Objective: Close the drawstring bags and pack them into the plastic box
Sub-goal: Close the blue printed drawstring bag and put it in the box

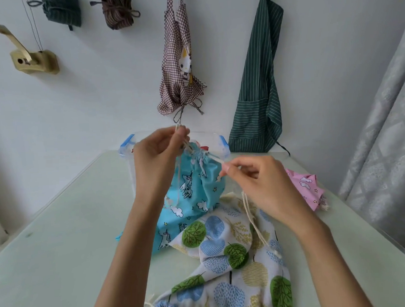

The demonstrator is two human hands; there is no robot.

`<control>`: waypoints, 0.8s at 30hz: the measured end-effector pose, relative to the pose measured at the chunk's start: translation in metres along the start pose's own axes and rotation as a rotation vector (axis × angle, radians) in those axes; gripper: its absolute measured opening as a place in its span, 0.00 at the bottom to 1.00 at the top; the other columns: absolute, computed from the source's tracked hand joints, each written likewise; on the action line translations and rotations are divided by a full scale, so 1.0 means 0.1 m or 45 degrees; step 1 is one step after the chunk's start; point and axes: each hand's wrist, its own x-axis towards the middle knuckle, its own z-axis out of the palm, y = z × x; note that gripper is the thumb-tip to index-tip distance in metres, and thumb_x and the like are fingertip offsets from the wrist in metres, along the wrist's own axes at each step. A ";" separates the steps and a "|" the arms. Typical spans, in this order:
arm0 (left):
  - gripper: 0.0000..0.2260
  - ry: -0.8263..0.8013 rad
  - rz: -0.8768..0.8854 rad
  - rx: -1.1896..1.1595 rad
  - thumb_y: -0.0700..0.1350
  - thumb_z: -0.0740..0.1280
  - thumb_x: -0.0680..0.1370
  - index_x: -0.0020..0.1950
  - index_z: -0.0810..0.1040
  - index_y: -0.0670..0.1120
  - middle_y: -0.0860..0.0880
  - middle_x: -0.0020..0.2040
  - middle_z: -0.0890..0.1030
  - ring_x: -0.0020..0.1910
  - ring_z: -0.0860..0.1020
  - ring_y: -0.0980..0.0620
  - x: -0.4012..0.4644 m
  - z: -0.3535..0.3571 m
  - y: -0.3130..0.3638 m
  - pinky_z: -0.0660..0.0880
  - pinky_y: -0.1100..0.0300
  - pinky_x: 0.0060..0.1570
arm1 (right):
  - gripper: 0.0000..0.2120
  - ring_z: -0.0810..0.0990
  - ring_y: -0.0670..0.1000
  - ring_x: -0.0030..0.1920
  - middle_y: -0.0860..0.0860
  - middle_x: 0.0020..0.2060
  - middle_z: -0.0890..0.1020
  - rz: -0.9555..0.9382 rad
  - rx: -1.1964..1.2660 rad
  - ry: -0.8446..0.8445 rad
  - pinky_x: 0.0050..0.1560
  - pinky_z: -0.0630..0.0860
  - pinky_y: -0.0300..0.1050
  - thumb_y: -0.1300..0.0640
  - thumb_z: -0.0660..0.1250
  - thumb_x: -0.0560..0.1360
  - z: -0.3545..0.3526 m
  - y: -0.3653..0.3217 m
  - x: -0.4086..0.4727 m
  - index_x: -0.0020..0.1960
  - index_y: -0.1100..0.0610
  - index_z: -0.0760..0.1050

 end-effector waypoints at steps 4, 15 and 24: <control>0.07 -0.127 -0.050 -0.016 0.45 0.62 0.79 0.49 0.79 0.47 0.51 0.47 0.83 0.48 0.81 0.56 -0.02 0.03 0.01 0.77 0.66 0.52 | 0.10 0.65 0.45 0.24 0.49 0.26 0.78 0.048 -0.053 0.018 0.28 0.63 0.42 0.46 0.63 0.76 0.03 0.02 0.00 0.44 0.48 0.82; 0.12 -0.523 -0.093 0.119 0.42 0.58 0.81 0.57 0.79 0.40 0.50 0.52 0.84 0.51 0.82 0.57 -0.08 0.09 -0.13 0.77 0.65 0.52 | 0.10 0.69 0.50 0.29 0.48 0.24 0.71 0.381 -0.042 -0.464 0.35 0.65 0.45 0.47 0.65 0.76 0.10 0.30 0.01 0.44 0.49 0.83; 0.09 -0.728 -0.379 -0.392 0.42 0.60 0.77 0.52 0.78 0.42 0.49 0.50 0.85 0.46 0.83 0.59 -0.09 0.13 -0.01 0.75 0.71 0.29 | 0.13 0.66 0.45 0.25 0.46 0.23 0.73 0.428 0.119 -0.594 0.29 0.63 0.38 0.51 0.65 0.77 -0.23 0.25 -0.04 0.44 0.57 0.84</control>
